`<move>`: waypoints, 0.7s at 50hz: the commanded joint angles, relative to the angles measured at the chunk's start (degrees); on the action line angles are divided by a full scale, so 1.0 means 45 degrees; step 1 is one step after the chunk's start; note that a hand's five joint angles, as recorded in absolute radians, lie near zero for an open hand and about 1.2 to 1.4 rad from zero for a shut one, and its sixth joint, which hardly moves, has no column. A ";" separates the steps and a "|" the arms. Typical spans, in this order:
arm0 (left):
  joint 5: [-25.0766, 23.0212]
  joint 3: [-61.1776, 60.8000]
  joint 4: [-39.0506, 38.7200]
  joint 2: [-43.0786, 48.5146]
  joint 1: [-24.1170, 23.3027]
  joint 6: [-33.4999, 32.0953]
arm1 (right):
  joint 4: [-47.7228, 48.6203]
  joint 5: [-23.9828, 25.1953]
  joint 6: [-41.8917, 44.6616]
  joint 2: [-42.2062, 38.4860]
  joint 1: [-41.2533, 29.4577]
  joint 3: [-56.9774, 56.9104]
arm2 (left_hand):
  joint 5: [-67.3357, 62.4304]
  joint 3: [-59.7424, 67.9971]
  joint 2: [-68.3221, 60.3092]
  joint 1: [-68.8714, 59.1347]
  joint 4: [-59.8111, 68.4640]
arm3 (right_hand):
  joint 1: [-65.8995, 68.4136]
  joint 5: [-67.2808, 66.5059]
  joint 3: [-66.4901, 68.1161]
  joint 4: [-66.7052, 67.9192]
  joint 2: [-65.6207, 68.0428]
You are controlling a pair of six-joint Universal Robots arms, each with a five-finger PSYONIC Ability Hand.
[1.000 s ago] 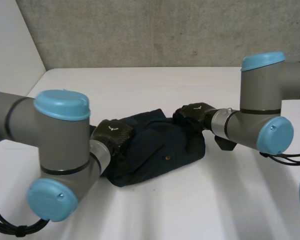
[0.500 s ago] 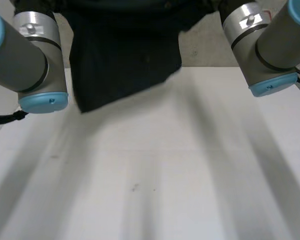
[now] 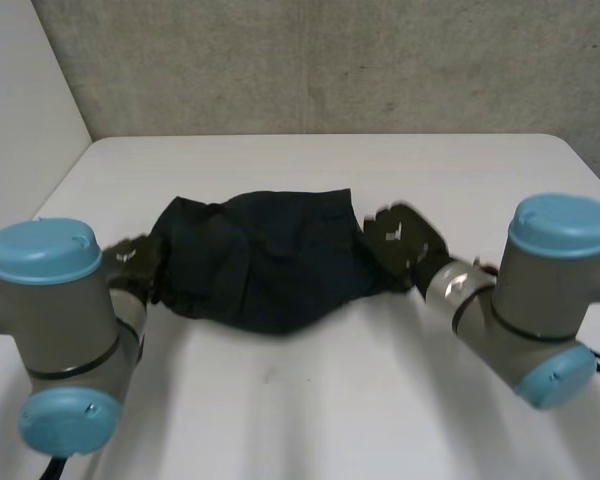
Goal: Fold the shorts.
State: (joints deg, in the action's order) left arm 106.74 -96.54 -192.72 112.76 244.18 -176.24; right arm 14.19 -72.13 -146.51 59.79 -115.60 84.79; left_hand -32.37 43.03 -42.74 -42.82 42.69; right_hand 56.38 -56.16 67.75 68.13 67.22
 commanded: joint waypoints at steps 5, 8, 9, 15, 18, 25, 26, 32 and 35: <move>-0.0008 -0.2100 0.1615 -0.2634 0.0191 0.0474 | -0.0381 0.1650 0.1561 0.1555 0.0005 0.3167 | 0.3888 -0.4033 0.3970 0.3987 -0.3959 | 0.5248 -0.3076 0.2722 0.2638 0.2840; -0.0008 -0.2413 0.1596 -0.3747 0.0210 0.0435 | -0.0361 0.2880 0.1736 0.2200 0.0025 0.4065 | 0.5648 -0.5793 0.5729 0.5747 -0.5718 | 0.5248 -0.3076 0.2722 0.2638 0.2840; -0.0008 -0.2432 0.1596 -0.4040 0.0211 0.0416 | -0.0361 0.3173 0.1815 0.2337 0.0044 0.4241 | 0.5910 -0.6055 0.5992 0.6010 -0.5981 | 0.5248 -0.3076 0.2722 0.2638 0.2840; -0.0106 -0.2179 0.1576 -0.5468 0.0230 -0.0988 | -0.0381 0.3880 0.2440 0.3510 0.0297 0.5238 | 0.6586 -0.6731 0.6668 0.6685 -0.6657 | 0.5248 -0.3076 0.2722 0.2638 0.2840; -0.0319 -0.1771 0.1518 -0.5527 0.0153 -0.2157 | -0.0381 0.3899 0.2654 0.3569 0.0784 0.5473 | 0.6586 -0.6731 0.6668 0.6685 -0.6657 | 0.5248 -0.3076 0.2722 0.2638 0.2840; -0.1062 -0.0638 0.1323 -0.5099 -0.0609 -0.3666 | -0.0381 0.4075 0.2890 0.3608 0.1158 0.5727 | 0.6548 -0.6693 0.6630 0.6648 -0.6619 | 0.5248 -0.3076 0.2722 0.2638 0.2840; -0.1392 -0.0152 0.1149 -0.4556 -0.0900 -0.3705 | -0.0400 0.4094 0.2948 0.3608 0.1158 0.5805 | 0.6474 -0.6619 0.6556 0.6574 -0.6545 | 0.5248 -0.3076 0.2722 0.2638 0.2840; -0.2137 0.1705 0.1010 -0.2152 -0.1644 -0.3881 | -0.0381 0.4094 0.3124 0.3608 0.1138 0.5884 | 0.6436 -0.6581 0.6518 0.6536 -0.6507 | 0.5248 -0.3076 0.2722 0.2638 0.2840; -0.2137 0.2799 0.1029 -0.0629 -0.1625 -0.4290 | -0.0381 0.4075 0.3143 0.3628 0.1138 0.5981 | 0.6324 -0.6469 0.6406 0.6423 -0.6395 | 0.5248 -0.3076 0.2722 0.2638 0.2840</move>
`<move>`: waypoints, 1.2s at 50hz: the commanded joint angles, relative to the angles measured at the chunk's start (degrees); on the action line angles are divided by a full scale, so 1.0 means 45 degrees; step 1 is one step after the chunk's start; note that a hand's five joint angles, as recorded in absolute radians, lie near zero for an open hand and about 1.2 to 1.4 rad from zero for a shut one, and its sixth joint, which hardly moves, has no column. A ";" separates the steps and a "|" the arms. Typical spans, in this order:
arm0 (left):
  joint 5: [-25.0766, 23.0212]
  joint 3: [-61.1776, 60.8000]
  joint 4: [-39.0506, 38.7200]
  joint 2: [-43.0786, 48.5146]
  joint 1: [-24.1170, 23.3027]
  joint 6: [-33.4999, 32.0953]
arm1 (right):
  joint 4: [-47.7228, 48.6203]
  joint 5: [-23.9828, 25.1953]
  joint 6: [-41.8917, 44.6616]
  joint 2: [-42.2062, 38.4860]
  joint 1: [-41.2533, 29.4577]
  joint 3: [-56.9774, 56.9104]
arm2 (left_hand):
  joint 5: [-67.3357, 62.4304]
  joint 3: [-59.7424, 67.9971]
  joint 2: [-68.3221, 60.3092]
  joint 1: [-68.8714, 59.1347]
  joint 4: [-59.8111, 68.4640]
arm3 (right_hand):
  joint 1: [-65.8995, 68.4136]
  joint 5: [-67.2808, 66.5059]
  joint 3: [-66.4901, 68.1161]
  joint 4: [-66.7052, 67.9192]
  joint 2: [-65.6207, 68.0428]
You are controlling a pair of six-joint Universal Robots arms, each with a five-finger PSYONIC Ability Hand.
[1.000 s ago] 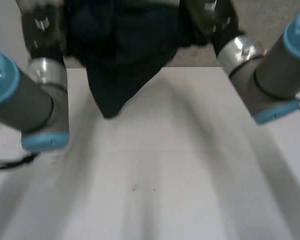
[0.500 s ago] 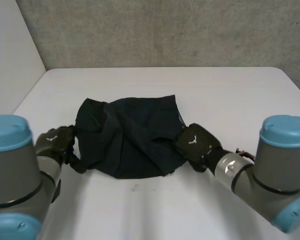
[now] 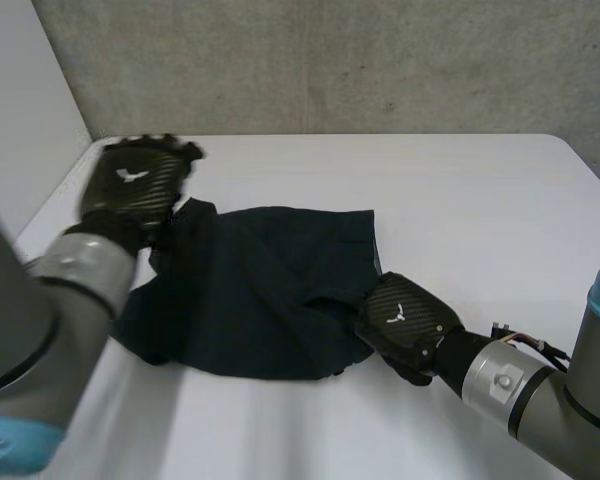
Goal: Fold the shorts.
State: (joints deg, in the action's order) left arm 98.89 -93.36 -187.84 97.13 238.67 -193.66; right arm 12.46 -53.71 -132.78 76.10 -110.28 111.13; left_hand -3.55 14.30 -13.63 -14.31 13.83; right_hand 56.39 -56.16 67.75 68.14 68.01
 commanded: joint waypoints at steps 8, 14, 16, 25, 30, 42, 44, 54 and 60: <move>-0.0550 0.5120 0.0198 0.6265 -0.0128 -0.2880 | 0.0023 0.0023 0.0092 -0.0017 -0.0025 0.0167 | -0.0566 0.0400 -0.0548 -0.0397 0.0505 | 0.5247 -0.3076 0.2723 0.2637 0.2664; -0.1289 0.6721 0.0393 0.8139 0.0809 -0.3898 | 0.0062 0.0023 0.0092 -0.0017 -0.0045 0.0186 | -0.1423 0.1256 -0.1405 -0.1253 0.1361 | 0.5247 -0.3076 0.2723 0.2637 0.2664; -0.1643 0.7035 0.0549 0.8434 0.0966 -0.3917 | 0.0062 0.0003 0.0092 -0.0017 -0.0045 0.0186 | -0.2245 0.2078 -0.2227 -0.2075 0.2183 | 0.5247 -0.3076 0.2723 0.2637 0.2664; -0.2855 0.8246 0.1878 0.9626 0.1573 -0.3996 | 0.0140 -0.0172 0.0092 -0.0017 0.0091 0.0108 | -0.7393 0.7227 -0.7375 -0.7224 0.7331 | 0.5247 -0.3076 0.2723 0.2637 0.2664; -0.2875 0.8267 0.1918 0.9647 0.1534 -0.3976 | 0.0140 -0.0192 0.0072 -0.0017 0.0326 -0.0009 | -1.3078 1.2912 -1.3060 -1.2909 1.3016 | 0.5247 -0.3076 0.2723 0.2637 0.2664; -0.2699 0.7136 0.1898 0.7052 0.1416 -0.3898 | -0.0016 -0.1343 -0.1624 -0.0017 0.0854 -0.1023 | -1.4766 1.4600 -1.4748 -1.4597 1.4705 | 0.5247 -0.3076 0.2723 0.2637 0.2664; -0.2699 0.6455 0.1898 0.6001 0.1397 -0.3879 | -0.0384 -0.1752 -0.2636 -0.0075 0.0873 -0.1471 | -1.4766 1.4600 -1.4748 -1.4597 1.4705 | 0.5247 -0.3076 0.2723 0.2637 0.2664; -0.2699 0.2976 0.1996 0.1602 0.1143 -0.3527 | -0.6245 -0.1755 -0.5296 -0.0037 0.1595 -0.3855 | -1.4766 1.4600 -1.4748 -1.4597 1.4705 | -0.6385 0.8557 -0.8909 -0.8996 -0.8968; -0.2680 0.1765 0.2034 -0.0096 0.0734 -0.2611 | -0.5797 -0.1989 -0.7913 0.1231 0.1732 -0.4715 | -1.4766 1.4600 -1.4748 -1.4597 1.4705 | -0.9689 1.1860 -1.2212 -1.2299 -1.2271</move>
State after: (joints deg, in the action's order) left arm 86.80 -80.60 -178.88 103.36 243.48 -208.90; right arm -13.83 -62.21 -158.98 76.68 -103.25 93.35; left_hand -54.05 67.95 -68.32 -65.00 68.67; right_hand 17.12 -9.00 19.09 19.23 19.88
